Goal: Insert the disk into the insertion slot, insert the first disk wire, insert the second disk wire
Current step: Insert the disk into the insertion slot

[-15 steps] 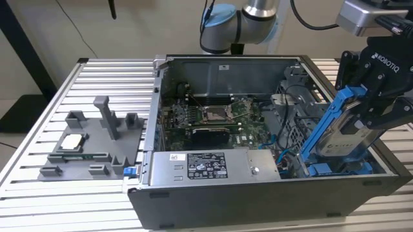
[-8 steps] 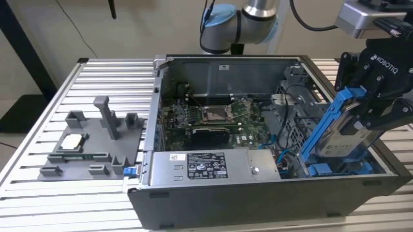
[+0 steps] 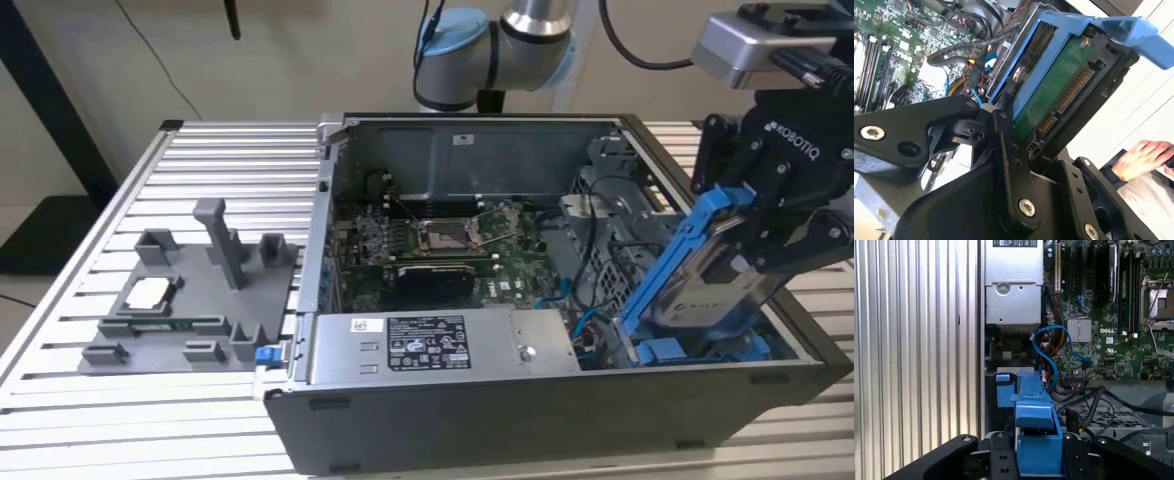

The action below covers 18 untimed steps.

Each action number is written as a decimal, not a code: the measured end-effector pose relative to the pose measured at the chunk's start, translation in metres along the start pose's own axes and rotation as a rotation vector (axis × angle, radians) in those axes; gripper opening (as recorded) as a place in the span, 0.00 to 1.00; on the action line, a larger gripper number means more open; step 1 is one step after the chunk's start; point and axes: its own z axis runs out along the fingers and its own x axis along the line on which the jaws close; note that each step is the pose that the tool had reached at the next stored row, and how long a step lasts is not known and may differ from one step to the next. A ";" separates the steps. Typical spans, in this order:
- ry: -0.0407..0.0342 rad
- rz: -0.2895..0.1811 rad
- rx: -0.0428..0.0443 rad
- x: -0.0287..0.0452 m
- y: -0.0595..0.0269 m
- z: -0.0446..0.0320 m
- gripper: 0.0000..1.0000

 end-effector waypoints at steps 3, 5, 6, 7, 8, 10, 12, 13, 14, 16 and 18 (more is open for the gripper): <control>-0.0011 0.000 -0.0004 0.0000 -0.0030 0.0025 0.33; -0.0012 0.000 -0.0007 -0.0001 -0.0037 0.0021 0.33; -0.0019 0.000 -0.0013 0.0000 -0.0037 0.0013 0.33; -0.0027 0.000 -0.0015 0.0000 -0.0037 0.0005 0.33; -0.0028 0.000 -0.0017 0.0000 -0.0037 -0.0003 0.33; -0.0010 0.000 -0.0016 -0.0001 -0.0037 -0.0032 0.33; -0.0016 -0.001 -0.0015 0.0000 -0.0037 -0.0035 0.33; -0.0015 -0.001 0.0005 -0.0001 -0.0037 -0.0035 0.33; -0.0014 -0.001 0.0050 0.0000 -0.0037 -0.0033 0.33; -0.0012 -0.002 0.0165 0.0000 -0.0036 -0.0025 0.33; -0.0015 -0.003 0.0287 -0.0001 -0.0036 -0.0011 0.33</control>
